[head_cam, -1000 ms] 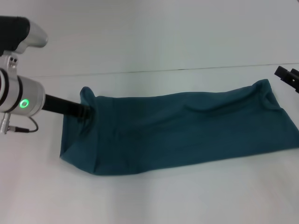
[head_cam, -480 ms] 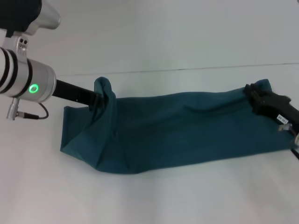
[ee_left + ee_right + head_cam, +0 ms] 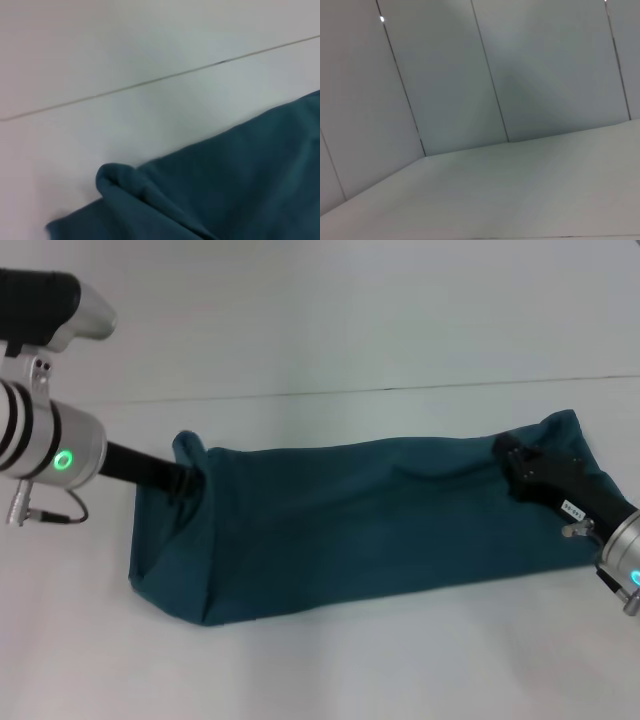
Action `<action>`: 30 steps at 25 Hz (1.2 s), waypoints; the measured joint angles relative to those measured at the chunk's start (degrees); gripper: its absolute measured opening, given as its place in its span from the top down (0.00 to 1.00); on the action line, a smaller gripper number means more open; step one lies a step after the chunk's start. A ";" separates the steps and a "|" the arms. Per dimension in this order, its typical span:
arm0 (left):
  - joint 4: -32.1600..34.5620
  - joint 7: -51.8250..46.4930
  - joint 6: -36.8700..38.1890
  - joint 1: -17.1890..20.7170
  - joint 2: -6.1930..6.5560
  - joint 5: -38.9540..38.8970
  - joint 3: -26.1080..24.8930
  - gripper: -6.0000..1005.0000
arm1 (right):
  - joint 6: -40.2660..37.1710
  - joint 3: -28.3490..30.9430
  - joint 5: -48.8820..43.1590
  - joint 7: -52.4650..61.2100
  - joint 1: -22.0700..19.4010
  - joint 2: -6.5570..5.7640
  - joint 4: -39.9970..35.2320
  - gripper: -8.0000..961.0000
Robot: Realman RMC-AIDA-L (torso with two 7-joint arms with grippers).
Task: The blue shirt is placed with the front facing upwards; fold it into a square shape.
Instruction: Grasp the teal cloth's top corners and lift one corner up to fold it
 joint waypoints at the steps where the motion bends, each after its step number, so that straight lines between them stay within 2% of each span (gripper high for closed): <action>1: -0.67 -0.02 -0.71 0.23 0.02 0.35 -0.01 0.96 | -0.04 0.08 0.03 0.00 -0.11 -0.04 -0.08 0.97; 7: -3.77 -0.01 -2.78 1.22 0.19 1.14 -0.78 0.96 | -0.12 -0.11 0.07 0.07 -0.37 -0.09 -0.20 0.97; 13: -4.50 -0.07 -3.32 1.66 0.12 1.13 -3.72 0.86 | -0.16 -0.17 0.05 0.07 -0.37 -0.15 -0.20 0.97; 23: -4.15 -0.62 -4.50 2.27 -0.11 1.54 -4.33 0.66 | -0.12 -0.17 -0.21 0.27 -0.53 -0.31 -0.18 0.97; 30: -3.82 -2.76 -5.99 2.85 -0.20 5.42 -3.78 0.37 | 0.02 -0.17 -0.13 1.48 -0.54 -0.40 -0.18 0.97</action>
